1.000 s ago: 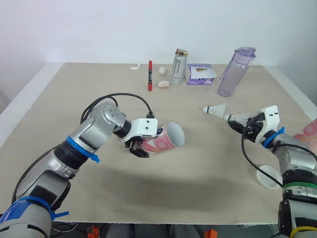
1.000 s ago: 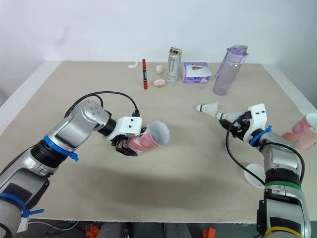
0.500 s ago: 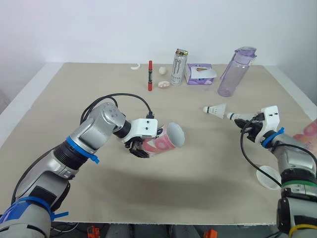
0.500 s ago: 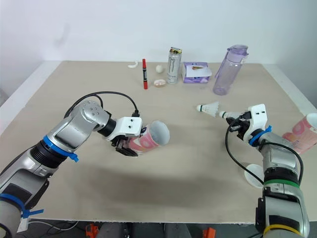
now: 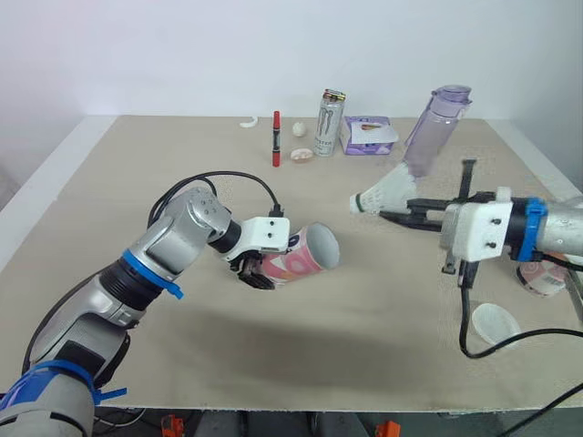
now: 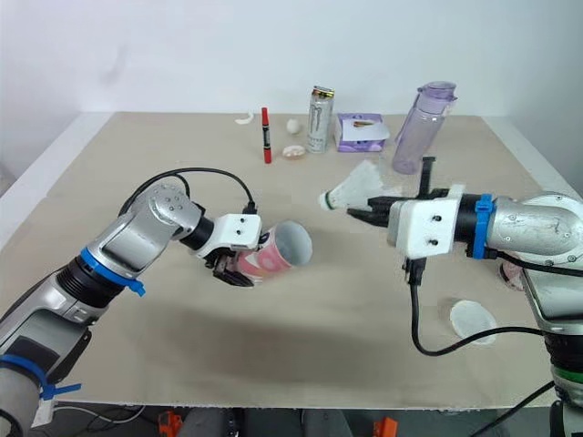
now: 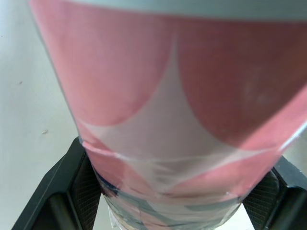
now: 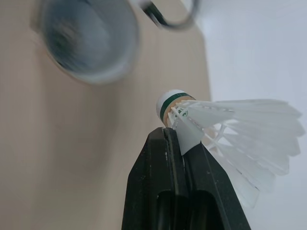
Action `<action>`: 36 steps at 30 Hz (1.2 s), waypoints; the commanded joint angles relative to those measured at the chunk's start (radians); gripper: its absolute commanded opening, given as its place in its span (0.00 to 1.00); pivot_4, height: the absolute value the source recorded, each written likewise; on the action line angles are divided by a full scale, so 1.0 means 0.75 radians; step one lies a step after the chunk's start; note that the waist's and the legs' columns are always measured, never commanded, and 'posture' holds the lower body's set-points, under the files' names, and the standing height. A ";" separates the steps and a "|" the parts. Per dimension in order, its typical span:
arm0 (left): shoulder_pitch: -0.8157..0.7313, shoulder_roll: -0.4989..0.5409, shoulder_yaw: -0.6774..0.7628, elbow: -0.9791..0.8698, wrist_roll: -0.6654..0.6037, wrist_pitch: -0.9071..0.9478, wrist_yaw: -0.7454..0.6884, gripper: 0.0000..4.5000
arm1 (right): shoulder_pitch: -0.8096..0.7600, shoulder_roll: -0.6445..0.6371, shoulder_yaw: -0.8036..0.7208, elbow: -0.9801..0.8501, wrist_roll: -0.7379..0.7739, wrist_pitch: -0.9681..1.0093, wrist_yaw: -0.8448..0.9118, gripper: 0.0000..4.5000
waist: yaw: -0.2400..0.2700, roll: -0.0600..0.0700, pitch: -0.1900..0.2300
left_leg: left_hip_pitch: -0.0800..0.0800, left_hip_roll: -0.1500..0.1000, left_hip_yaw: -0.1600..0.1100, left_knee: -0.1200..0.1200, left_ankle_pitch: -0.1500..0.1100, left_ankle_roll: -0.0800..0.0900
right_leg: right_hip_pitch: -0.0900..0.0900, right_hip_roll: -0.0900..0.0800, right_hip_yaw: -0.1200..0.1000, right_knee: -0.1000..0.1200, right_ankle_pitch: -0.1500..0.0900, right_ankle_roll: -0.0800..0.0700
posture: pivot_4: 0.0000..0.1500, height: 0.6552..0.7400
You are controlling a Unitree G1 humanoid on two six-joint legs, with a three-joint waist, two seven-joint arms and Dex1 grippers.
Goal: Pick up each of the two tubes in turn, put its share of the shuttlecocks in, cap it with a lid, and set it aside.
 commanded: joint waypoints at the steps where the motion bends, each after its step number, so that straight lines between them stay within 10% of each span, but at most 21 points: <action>1: -0.002 0.005 -0.022 0.036 0.032 0.009 0.009 0.80 | -0.020 -0.031 -0.011 -0.100 0.086 0.069 0.047 0.02 | 0.003 0.000 0.000 | 0.000 0.000 0.000 0.000 0.000 0.000 | 0.000 0.000 0.000 0.000 0.000 0.000 | 1.00 1.00; 16: -0.022 -0.007 -0.022 0.041 0.034 0.043 -0.004 0.80 | -0.143 0.093 0.209 -0.128 -0.001 0.061 0.100 0.02 | 0.005 -0.001 0.000 | -0.002 0.001 0.000 0.000 0.000 0.000 | -0.002 0.000 -0.001 0.000 -0.001 -0.001 | 1.00 1.00; 27: -0.025 -0.006 -0.022 0.062 0.042 0.027 -0.001 0.80 | -0.109 0.096 0.008 -0.135 0.242 0.350 0.026 0.96 | 0.006 -0.001 0.000 | -0.002 0.001 -0.001 0.000 0.000 0.000 | -0.002 0.000 -0.001 0.000 -0.001 -0.001 | 1.00 1.00; 36: -0.025 -0.009 -0.028 0.048 0.032 0.043 -0.015 0.80 | -0.082 0.334 -0.233 0.621 0.177 0.638 -0.520 0.99 | 0.004 -0.012 -0.003 | -0.001 0.001 0.000 0.000 0.000 0.000 | 0.000 0.000 -0.002 0.000 0.001 -0.003 | 1.00 1.00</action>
